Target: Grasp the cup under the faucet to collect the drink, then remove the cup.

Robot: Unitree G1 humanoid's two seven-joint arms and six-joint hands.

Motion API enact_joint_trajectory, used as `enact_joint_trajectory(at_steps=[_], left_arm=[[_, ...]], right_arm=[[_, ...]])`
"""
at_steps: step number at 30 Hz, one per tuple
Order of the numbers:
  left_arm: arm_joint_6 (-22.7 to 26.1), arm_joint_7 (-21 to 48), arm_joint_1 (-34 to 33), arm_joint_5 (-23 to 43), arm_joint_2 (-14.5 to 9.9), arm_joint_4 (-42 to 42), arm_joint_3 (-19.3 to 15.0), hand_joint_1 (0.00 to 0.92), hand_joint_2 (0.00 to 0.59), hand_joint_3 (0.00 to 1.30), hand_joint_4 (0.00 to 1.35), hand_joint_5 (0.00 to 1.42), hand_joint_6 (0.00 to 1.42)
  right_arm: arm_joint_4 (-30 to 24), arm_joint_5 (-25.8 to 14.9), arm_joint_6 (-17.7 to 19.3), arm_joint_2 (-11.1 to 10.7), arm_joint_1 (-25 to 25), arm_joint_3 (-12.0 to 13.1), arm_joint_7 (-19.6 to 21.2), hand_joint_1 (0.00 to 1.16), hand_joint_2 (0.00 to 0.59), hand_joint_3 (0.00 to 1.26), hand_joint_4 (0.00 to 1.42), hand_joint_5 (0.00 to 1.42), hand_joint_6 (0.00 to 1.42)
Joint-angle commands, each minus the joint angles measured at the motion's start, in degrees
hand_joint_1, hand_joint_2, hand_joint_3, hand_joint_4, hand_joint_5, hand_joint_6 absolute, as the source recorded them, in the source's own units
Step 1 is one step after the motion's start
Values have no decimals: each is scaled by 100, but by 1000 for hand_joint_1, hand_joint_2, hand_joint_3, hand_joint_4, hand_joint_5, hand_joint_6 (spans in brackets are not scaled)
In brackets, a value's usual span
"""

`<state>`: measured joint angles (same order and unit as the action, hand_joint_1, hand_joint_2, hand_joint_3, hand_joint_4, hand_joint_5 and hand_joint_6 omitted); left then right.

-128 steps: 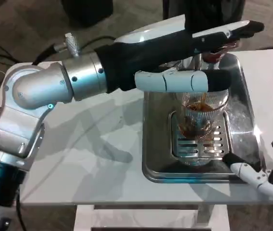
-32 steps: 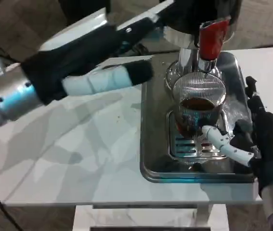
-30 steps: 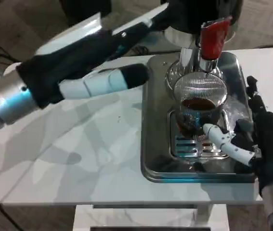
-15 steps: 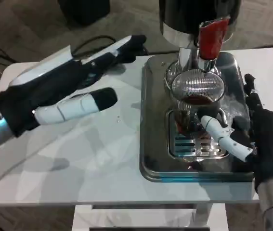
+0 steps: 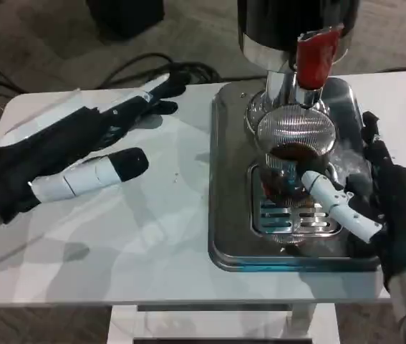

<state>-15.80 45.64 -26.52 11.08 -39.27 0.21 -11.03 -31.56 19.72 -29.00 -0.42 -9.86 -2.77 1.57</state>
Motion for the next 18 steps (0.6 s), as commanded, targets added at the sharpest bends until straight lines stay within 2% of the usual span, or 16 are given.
enact_joint_trajectory(at_steps=[1, 11, 16, 18], left_arm=[[17, -61, 88, -4, -91, 58, -32, 0, 29, 40, 0, 59, 97], [27, -105, 47, -81, -65, 153, 70, 0, 23, 55, 0, 67, 102], [37, -122, 62, -100, -74, 150, 106, 0, 22, 61, 0, 67, 104], [49, -127, 80, -110, -86, 136, 106, 0, 22, 62, 0, 67, 104]], right_arm=[[-199, -134, -80, -10, 192, 0, -90, 632, 265, 0, 0, 0, 196], [-499, -300, -88, -144, 429, 100, -249, 623, 257, 0, 0, 0, 196], [-554, -365, 11, -272, 497, 94, -302, 700, 203, 0, 0, 0, 196], [-544, -359, 32, -329, 478, 60, -324, 744, 200, 0, 0, 0, 182]])
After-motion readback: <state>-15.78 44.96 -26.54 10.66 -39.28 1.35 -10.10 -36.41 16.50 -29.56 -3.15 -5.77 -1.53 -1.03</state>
